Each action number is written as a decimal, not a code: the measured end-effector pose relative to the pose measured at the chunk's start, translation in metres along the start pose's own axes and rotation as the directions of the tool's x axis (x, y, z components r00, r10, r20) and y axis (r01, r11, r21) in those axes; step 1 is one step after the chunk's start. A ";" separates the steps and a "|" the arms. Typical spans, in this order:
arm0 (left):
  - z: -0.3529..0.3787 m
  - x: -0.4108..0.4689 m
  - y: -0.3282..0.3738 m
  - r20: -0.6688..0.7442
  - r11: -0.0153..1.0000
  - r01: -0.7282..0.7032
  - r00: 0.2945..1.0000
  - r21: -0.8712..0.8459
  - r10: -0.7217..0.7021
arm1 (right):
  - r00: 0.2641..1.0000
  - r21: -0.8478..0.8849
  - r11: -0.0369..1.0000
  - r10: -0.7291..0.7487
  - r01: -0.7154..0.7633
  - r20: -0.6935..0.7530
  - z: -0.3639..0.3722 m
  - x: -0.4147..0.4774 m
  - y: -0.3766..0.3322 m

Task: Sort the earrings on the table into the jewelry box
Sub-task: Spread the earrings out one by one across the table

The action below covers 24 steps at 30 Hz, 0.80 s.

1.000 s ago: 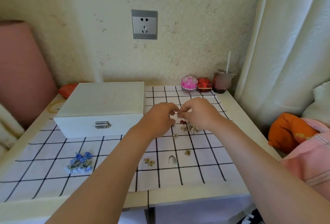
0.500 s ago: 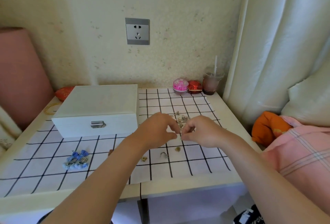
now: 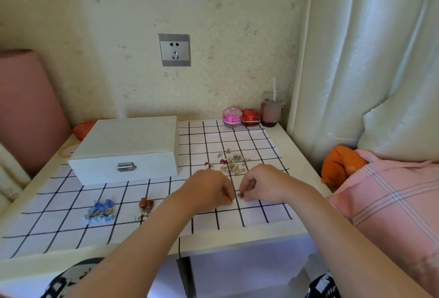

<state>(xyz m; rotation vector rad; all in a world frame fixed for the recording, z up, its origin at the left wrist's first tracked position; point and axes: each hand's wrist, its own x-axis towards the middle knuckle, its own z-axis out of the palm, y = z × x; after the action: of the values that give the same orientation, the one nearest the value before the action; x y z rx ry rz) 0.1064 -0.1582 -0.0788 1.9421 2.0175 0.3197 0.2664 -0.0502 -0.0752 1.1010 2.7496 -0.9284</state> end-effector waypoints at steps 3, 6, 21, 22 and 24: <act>-0.005 -0.003 -0.006 -0.006 1.000 0.030 1.000 -0.005 -0.030 | 1.000 -0.001 1.000 -0.019 0.019 0.024 0.003 0.001 -0.003; -0.013 -0.008 -0.012 0.017 0.997 0.076 0.997 -0.014 -0.076 | 0.998 -0.018 0.999 -0.037 0.038 0.040 0.005 0.002 -0.007; -0.014 -0.008 -0.026 0.122 0.981 0.162 0.981 -0.108 -0.148 | 0.981 0.035 0.997 -0.079 0.074 0.175 0.012 0.010 -0.019; -0.016 -0.007 -0.028 0.100 0.984 0.143 0.986 -0.110 -0.132 | 0.985 0.051 0.996 -0.074 0.067 0.158 0.008 0.011 -0.017; -0.019 -0.003 -0.030 0.045 0.989 0.101 0.994 -0.112 -0.097 | 0.995 0.085 0.995 -0.066 0.059 0.081 -0.003 0.015 -0.009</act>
<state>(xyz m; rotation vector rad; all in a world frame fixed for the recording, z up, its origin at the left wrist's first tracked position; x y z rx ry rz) 0.0711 -0.1612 -0.0724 1.7604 2.0167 0.3617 0.2494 -0.0441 -0.0713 0.9683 2.7156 -1.0784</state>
